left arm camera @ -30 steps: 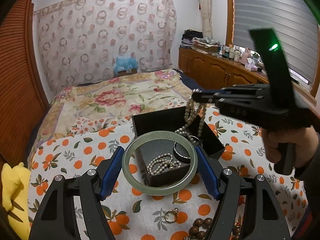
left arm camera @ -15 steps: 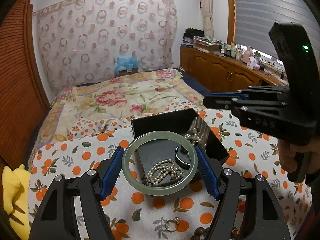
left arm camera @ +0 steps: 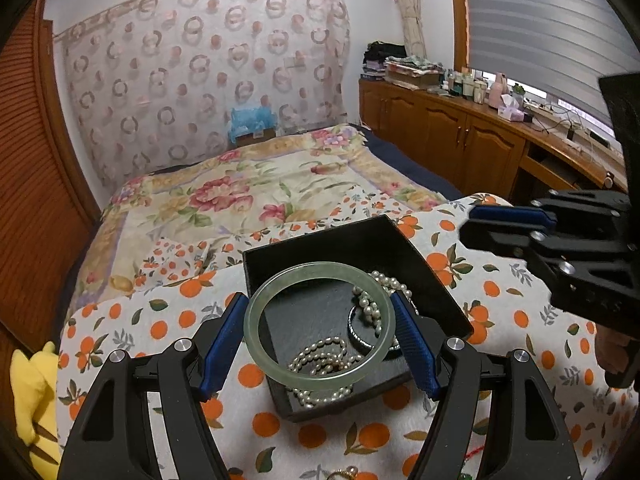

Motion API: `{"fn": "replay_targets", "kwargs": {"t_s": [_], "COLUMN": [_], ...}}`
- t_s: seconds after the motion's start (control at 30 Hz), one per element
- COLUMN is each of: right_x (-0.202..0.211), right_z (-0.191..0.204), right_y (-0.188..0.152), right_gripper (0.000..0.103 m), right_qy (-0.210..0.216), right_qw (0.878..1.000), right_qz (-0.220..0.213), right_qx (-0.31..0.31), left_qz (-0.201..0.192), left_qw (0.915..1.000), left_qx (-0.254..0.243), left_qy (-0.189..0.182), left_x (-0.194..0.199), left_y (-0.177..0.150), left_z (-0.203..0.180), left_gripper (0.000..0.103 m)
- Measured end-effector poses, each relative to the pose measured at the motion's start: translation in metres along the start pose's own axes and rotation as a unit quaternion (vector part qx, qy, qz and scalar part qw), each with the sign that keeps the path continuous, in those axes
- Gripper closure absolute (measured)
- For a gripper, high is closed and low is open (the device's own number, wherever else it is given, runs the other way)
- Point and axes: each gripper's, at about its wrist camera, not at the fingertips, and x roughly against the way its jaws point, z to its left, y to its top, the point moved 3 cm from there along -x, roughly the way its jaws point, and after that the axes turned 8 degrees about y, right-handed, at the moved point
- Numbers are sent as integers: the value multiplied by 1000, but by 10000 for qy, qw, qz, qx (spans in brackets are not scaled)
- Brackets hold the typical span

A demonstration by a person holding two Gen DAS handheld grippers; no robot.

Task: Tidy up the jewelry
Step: 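Lower the jade bangle into the black box and open the left tool, then move both tools back toward the remaining bead bracelets on the bed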

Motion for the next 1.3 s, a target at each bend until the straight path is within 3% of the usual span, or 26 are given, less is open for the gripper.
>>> {"fn": "replay_targets", "kwargs": {"t_s": [0.27,0.37,0.6,1.0,1.3], "right_x": [9,11,27,31,28], "right_z": [-4,-2,5,50,58], "right_y": [-21,-23,-45,-94,-114], "right_gripper": [83,83,83,83,83], "right_qy": [-14,-18,34,352,433], "right_qw": [9999,10000,9999,9987,9969], "right_qz": [32,28,-1,357,655], "right_qx": [-94,-91,-100,93,35], "left_qz": [132,65,-91,-148,51], "left_qw": [9999,10000,9999,9993,9988], "left_qx": [-20,-19,6,231,441], "left_qy": [27,19,-83,-252,-217], "left_x": [-12,-7,19,72,85], "left_y": [-2,-3,-11,-65,-101], "left_z": [-3,-4,-3,15,31], "left_gripper": [34,27,26,26,26]}}
